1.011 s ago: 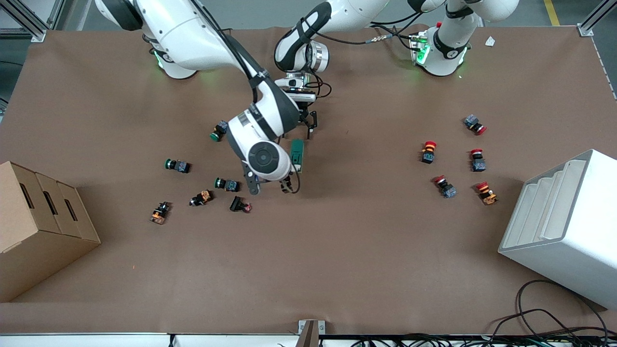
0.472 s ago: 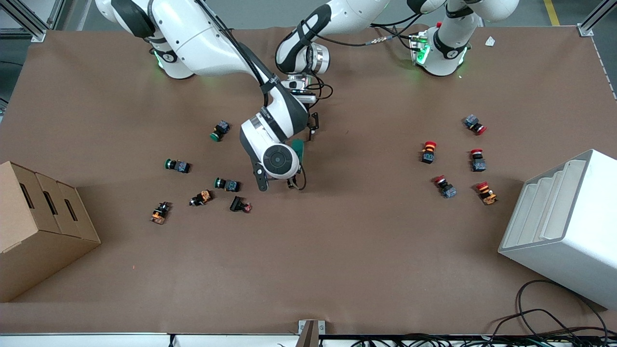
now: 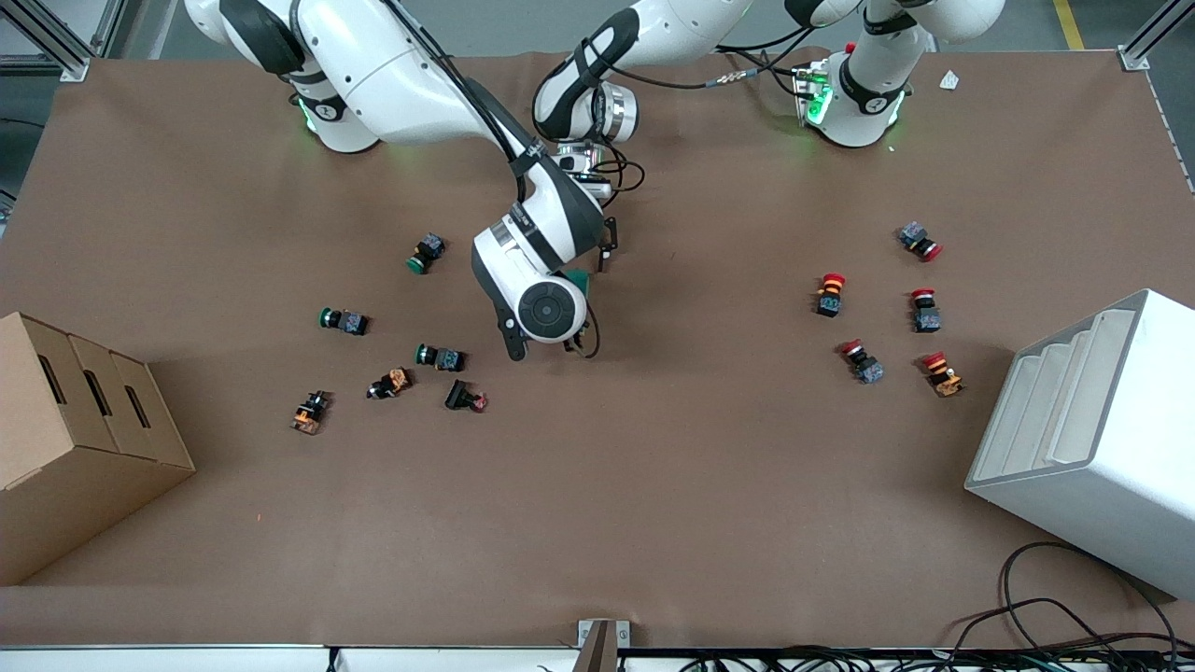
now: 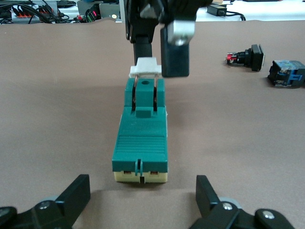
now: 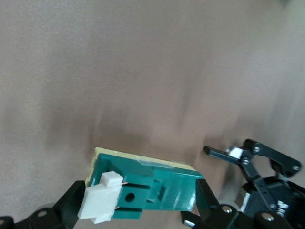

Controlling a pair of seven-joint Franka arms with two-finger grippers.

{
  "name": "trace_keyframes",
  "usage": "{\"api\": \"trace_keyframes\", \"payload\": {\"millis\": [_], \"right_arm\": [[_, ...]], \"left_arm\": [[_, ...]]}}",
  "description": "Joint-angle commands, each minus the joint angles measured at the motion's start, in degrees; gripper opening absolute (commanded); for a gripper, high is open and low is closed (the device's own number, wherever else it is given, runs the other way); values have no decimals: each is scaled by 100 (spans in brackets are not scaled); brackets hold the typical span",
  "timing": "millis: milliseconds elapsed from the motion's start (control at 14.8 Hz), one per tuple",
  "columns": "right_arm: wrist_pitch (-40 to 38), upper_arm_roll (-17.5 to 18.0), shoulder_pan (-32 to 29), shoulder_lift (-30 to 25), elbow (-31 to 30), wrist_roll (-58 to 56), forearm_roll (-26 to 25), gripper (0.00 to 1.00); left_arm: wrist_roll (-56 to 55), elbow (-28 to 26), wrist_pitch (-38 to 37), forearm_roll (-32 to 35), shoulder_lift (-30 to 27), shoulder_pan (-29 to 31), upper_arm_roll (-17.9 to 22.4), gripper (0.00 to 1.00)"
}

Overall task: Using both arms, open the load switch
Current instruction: 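Press the white lever down with the right gripper to close it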

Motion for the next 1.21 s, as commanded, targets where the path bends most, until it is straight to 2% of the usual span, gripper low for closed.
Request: {"api": "trace_keyframes", "payload": {"millis": [0, 607, 1146], "right_arm": [[-539, 57, 1, -21, 110, 44, 113, 100], [-1278, 109, 1, -144, 321, 35, 271, 100], [-1358, 224, 123, -82, 251, 44, 263, 100]], "left_arm": [[-12, 36, 24, 0, 208, -36, -14, 99], [-12, 27, 24, 0, 216, -44, -14, 99], [-20, 18, 24, -8, 243, -44, -14, 99]]}}
